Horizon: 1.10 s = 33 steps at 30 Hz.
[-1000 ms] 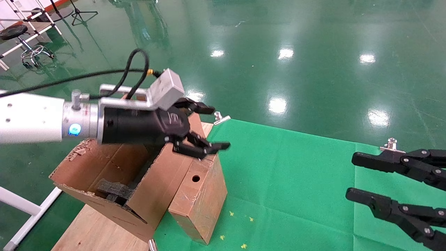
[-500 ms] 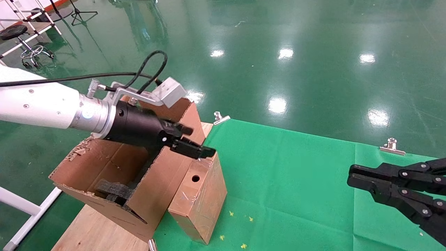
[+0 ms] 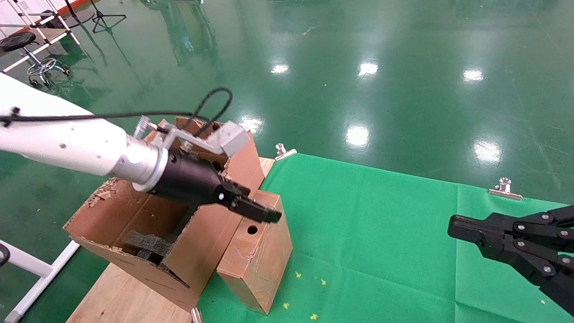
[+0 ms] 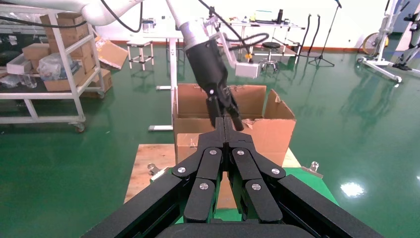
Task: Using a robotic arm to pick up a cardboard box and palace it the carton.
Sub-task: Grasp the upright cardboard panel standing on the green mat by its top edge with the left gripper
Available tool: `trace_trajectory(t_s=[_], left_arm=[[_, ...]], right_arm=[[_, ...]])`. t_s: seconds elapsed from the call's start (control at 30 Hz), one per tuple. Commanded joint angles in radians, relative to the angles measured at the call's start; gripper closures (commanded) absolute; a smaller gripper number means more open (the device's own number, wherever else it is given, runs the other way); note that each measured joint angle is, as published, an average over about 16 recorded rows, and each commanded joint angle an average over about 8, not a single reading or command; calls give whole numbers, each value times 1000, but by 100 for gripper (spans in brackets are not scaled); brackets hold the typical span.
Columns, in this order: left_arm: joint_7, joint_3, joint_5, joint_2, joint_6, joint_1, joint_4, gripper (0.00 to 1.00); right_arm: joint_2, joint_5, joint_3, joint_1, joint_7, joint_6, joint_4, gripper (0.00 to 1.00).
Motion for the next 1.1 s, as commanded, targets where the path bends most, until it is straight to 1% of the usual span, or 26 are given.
trace_trajectory(t_s=[0.03,0.2,0.37,0.4,0.43,0.47,0.5,0.63,0.67,0.7,0.73,0.77,0.8,0.83,1.03,1.07,1.1], left_arm=[[5,11,2,5,0,7,-1,0],[27,38,-1,14,11,17,0,0],[56,63,-29,17,24,24,2,0],[64,67,-34,17,26,23,2,0],[73,72,-39,16,27,21,2,0],[82,76,-42,15,28,18,3,0],[91,79,-45,15,29,15,3,0],[126,95,-45,14,33,1,2,0],[131,98,-44,14,33,-1,2,0],[134,100,-43,14,33,-2,2,0],[135,102,-43,14,33,-3,2,0],[137,103,-42,14,34,-4,2,0],[137,104,-41,14,34,-5,2,4],[136,104,-41,14,34,-5,2,13],[131,100,-41,14,33,-4,3,88],[130,100,-41,14,33,-4,3,97],[130,99,-42,14,33,-3,3,100]], right_arm=[[0,0,0,0,0,0,0,100],[0,0,0,0,0,0,0,100],[0,0,0,0,0,0,0,100],[0,0,0,0,0,0,0,99],[0,0,0,0,0,0,0,94],[0,0,0,0,0,0,0,85],[0,0,0,0,0,0,0,74],[0,0,0,0,0,0,0,24],[0,0,0,0,0,0,0,13],[0,0,0,0,0,0,0,6],[0,0,0,0,0,0,0,1],[0,1,0,0,0,0,0,0],[0,1,0,0,0,0,0,0],[0,1,0,0,0,0,0,0],[0,1,0,0,0,0,0,0],[0,1,0,0,0,0,0,0],[0,1,0,0,0,0,0,0]])
